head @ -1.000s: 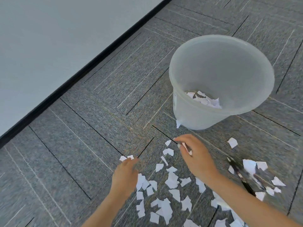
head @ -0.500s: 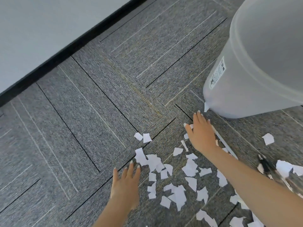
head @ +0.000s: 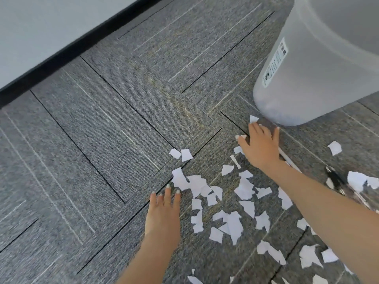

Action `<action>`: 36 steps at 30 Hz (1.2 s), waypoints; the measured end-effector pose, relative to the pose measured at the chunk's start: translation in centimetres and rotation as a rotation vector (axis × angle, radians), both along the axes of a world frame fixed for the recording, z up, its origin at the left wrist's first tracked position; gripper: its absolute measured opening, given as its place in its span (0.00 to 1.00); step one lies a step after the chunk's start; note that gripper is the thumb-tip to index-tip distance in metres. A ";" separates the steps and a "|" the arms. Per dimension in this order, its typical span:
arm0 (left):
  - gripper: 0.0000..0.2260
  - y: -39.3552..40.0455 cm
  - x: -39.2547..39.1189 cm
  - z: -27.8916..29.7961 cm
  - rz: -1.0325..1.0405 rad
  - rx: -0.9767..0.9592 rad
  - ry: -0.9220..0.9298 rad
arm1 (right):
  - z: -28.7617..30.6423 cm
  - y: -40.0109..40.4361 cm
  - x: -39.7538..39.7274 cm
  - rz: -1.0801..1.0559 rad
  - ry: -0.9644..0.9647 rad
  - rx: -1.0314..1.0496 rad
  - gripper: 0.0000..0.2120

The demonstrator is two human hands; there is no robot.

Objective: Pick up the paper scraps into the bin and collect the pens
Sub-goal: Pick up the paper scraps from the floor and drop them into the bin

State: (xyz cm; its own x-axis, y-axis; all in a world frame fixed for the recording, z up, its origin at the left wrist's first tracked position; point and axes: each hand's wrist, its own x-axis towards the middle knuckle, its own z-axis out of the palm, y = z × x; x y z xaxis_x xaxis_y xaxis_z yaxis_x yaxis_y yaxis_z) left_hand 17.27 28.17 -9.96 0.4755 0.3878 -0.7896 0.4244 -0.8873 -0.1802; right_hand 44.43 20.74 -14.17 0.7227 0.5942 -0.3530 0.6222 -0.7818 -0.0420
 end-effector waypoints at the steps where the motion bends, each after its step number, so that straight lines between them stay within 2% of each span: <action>1: 0.40 -0.1 -0.1 0.0 -0.008 0.007 -0.013 | 0.1 -0.4 -1.2 0.012 0.020 0.024 0.31; 4: 0.40 -0.2 -0.2 0.1 -0.007 0.013 -0.024 | 0.6 -2.1 -6.0 0.071 0.083 0.120 0.24; 7: 0.39 0.2 -0.2 0.3 0.022 -0.020 -0.028 | 0.6 -3.3 -8.4 0.075 0.061 0.267 0.17; 10: 0.38 0.6 -0.1 0.2 0.042 -0.034 -0.047 | -0.1 -1.8 -6.3 0.034 0.086 0.325 0.19; 14: 0.35 0.3 -0.3 -0.1 0.015 -0.010 -0.044 | -0.1 -2.6 -6.9 0.147 0.232 0.213 0.23; 17: 0.36 0.3 -0.4 -0.2 0.017 0.007 -0.054 | 1.5 -7.4 -10.8 0.162 0.351 0.399 0.19; 20: 0.36 0.3 -0.4 0.0 0.019 0.016 -0.052 | 1.8 -9.8 -8.2 0.035 0.223 0.525 0.16; 23: 0.35 0.0 -0.5 -0.1 -0.001 0.043 -0.060 | 1.5 -10.2 -2.8 -0.130 0.156 0.458 0.16; 27: 0.36 -0.5 -0.7 -0.1 -0.018 0.080 -0.058 | 1.1 -10.1 0.2 0.049 0.098 0.218 0.22; 30: 0.36 -0.6 -0.6 0.0 -0.022 0.086 -0.050 | 0.6 -10.8 0.0 0.101 0.005 0.115 0.24; 33: 0.36 -0.7 -0.6 -0.1 -0.007 0.076 -0.051 | -0.3 -13.1 -1.7 0.061 0.000 0.146 0.26; 36: 0.36 -0.7 -0.7 -0.3 -0.004 0.071 -0.043 | -0.5 -16.1 -4.5 -0.045 0.087 0.332 0.20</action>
State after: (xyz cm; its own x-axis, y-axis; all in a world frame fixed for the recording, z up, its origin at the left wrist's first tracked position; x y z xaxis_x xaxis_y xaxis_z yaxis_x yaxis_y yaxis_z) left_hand 16.57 27.51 -10.27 0.5101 0.4404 -0.7388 0.4299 -0.8745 -0.2245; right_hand 39.94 4.63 -14.69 0.7264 0.6551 -0.2078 0.5701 -0.7433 -0.3500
